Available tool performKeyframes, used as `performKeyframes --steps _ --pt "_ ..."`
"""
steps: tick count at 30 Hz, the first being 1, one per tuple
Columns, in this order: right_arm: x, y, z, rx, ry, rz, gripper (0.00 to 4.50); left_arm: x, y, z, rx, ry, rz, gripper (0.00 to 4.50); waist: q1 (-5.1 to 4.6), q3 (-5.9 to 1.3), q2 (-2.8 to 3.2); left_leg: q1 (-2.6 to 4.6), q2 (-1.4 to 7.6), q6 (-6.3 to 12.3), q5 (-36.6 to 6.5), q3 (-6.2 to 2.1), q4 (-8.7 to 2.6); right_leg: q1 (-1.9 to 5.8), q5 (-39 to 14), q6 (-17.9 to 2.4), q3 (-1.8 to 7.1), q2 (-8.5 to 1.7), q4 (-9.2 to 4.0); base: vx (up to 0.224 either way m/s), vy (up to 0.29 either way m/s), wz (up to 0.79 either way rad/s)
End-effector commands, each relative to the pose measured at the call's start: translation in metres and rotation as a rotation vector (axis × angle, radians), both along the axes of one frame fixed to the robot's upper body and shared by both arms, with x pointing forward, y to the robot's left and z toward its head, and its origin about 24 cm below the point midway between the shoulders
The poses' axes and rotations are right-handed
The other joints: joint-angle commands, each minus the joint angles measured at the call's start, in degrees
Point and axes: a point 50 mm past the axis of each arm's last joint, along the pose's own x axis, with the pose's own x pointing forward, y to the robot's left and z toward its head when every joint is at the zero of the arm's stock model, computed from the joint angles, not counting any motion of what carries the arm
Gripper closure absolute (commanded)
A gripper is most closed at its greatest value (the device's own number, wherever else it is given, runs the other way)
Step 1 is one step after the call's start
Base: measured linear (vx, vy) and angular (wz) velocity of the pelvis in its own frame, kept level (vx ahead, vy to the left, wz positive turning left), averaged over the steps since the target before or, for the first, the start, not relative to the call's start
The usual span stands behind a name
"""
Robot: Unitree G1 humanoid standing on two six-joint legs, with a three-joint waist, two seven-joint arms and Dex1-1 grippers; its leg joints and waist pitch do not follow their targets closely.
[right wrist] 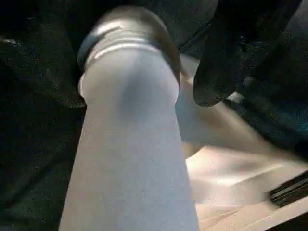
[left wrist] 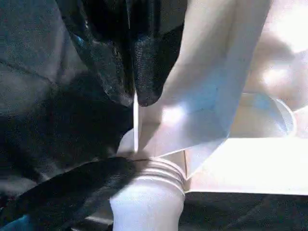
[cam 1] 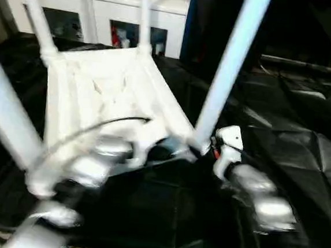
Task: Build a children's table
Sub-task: Rotate leg to tighten
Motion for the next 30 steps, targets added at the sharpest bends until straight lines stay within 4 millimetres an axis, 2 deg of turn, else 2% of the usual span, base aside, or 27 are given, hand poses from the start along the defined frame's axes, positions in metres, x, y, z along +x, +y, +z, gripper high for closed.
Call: performKeyframes --steps 1,3,4,8,9,10,12,13,15,16,20,23,27,29,30 --pt "-0.009 0.015 0.005 0.016 0.021 0.194 0.69 -0.017 0.003 -0.019 0.046 0.129 -0.081 4.50 0.08 -2.48 -0.20 0.81 4.10 2.48 -11.4 -2.12 -4.01 1.73 -7.3 -12.5 2.66 -4.57 -4.13 0.000 0.000 0.00" --pt "-0.009 0.010 0.006 -0.003 0.022 0.214 0.69 -0.017 0.006 -0.018 0.049 0.136 -0.089 4.50 0.01 -2.39 -0.17 0.99 4.13 2.05 -11.9 -2.04 -4.06 1.51 -7.8 -13.1 2.69 -4.61 -4.27 0.000 0.000 0.00" --pt "-0.009 0.006 0.006 -0.018 0.030 0.232 0.69 -0.019 0.010 -0.017 0.053 0.144 -0.096 4.50 0.04 -2.35 -0.42 1.02 4.09 1.73 -12.2 -1.98 -4.03 1.55 -8.3 -13.3 2.71 -4.62 -4.32 0.000 0.000 0.00" --pt "-0.009 0.002 0.004 -0.049 0.048 0.255 0.69 -0.021 0.017 -0.017 0.056 0.156 -0.097 4.50 0.14 -2.34 -0.29 1.16 4.13 1.29 -12.4 -2.00 -4.06 1.49 -8.6 -13.4 2.73 -4.59 -4.26 0.000 0.000 0.00" --pt "-0.009 0.002 0.003 -0.061 0.049 0.260 0.69 -0.022 0.018 -0.017 0.058 0.159 -0.099 4.50 0.22 -2.35 -0.70 1.11 4.11 1.32 -12.1 -2.00 -4.02 1.56 -8.5 -13.4 2.70 -4.68 -4.17 0.000 0.000 0.00" --pt "-0.009 0.003 0.002 -0.062 0.051 0.261 0.93 -0.023 0.019 -0.017 0.058 0.162 -0.100 4.50 0.22 -2.42 -0.58 1.09 4.10 1.35 -11.7 -1.98 -3.98 1.58 -8.2 -13.5 2.74 -4.73 -4.12 0.000 0.000 0.00" --pt "-0.008 0.004 0.002 -0.053 0.054 0.262 1.01 -0.024 0.020 -0.017 0.056 0.169 -0.101 4.50 0.14 -2.44 -0.55 1.09 4.07 1.32 -11.2 -1.97 -3.94 1.59 -7.4 -13.7 2.71 -4.69 -4.01 0.000 0.000 0.00" --pt "-0.007 0.006 0.002 -0.041 0.051 0.256 1.01 -0.024 0.020 -0.018 0.054 0.171 -0.100 4.50 0.14 -2.48 -0.84 1.04 4.05 1.53 -10.6 -1.96 -3.87 1.66 -6.9 -13.9 2.69 -4.71 -3.92 0.000 0.000 0.00" --pt "-0.006 0.008 0.002 -0.038 0.048 0.255 1.34 -0.025 0.020 -0.018 0.054 0.172 -0.098 4.50 0.11 -2.51 -0.71 1.07 4.03 1.77 -10.1 -1.91 -3.80 1.64 -6.1 -14.2 2.69 -4.68 -3.86 0.000 0.000 0.00" --pt "-0.007 0.008 0.002 -0.036 0.049 0.259 1.34 -0.025 0.020 -0.019 0.051 0.174 -0.098 4.50 0.10 -2.51 -0.84 1.06 4.05 1.88 -9.8 -1.90 -3.77 1.67 -5.5 -14.2 2.69 -4.68 -3.82 0.000 0.000 0.00" --pt "-0.008 0.009 0.001 -0.028 0.053 0.272 1.67 -0.027 0.020 -0.019 0.049 0.178 -0.101 4.50 0.20 -2.55 -0.76 1.08 4.02 1.99 -9.3 -1.89 -3.72 1.77 -4.5 -14.3 2.67 -4.65 -3.67 0.000 0.000 0.00" --pt "-0.009 0.009 0.000 -0.022 0.056 0.269 1.72 -0.028 0.019 -0.018 0.048 0.180 -0.102 4.50 0.12 -2.52 -0.74 1.11 4.02 1.78 -9.9 -1.88 -3.73 1.78 -5.1 -14.2 2.68 -4.65 -3.76 0.000 0.000 0.00" --pt "-0.010 0.008 -0.008 -0.026 0.060 0.180 1.76 -0.026 0.014 -0.017 0.045 0.157 -0.073 4.50 0.02 -2.53 -0.65 1.17 4.12 1.45 -10.2 -1.88 -3.77 1.64 -5.2 -14.3 2.74 -4.64 -3.79 0.000 0.000 0.00" --pt "-0.006 0.006 -0.013 -0.043 0.051 0.076 1.76 -0.022 0.007 -0.017 0.037 0.130 -0.025 4.50 0.00 -2.40 -0.76 1.22 4.06 0.88 -11.2 -1.90 -3.88 1.57 -6.7 -14.1 2.72 -4.63 -3.99 0.000 0.000 0.00" --pt "-0.003 0.006 -0.018 -0.038 0.054 -0.011 1.76 -0.017 -0.001 -0.018 0.036 0.099 0.014 4.50 -0.25 -2.18 -0.60 1.24 4.05 0.09 -13.2 -1.96 -4.09 1.40 -9.7 -13.7 2.76 -4.63 -4.38 0.000 0.000 0.00"
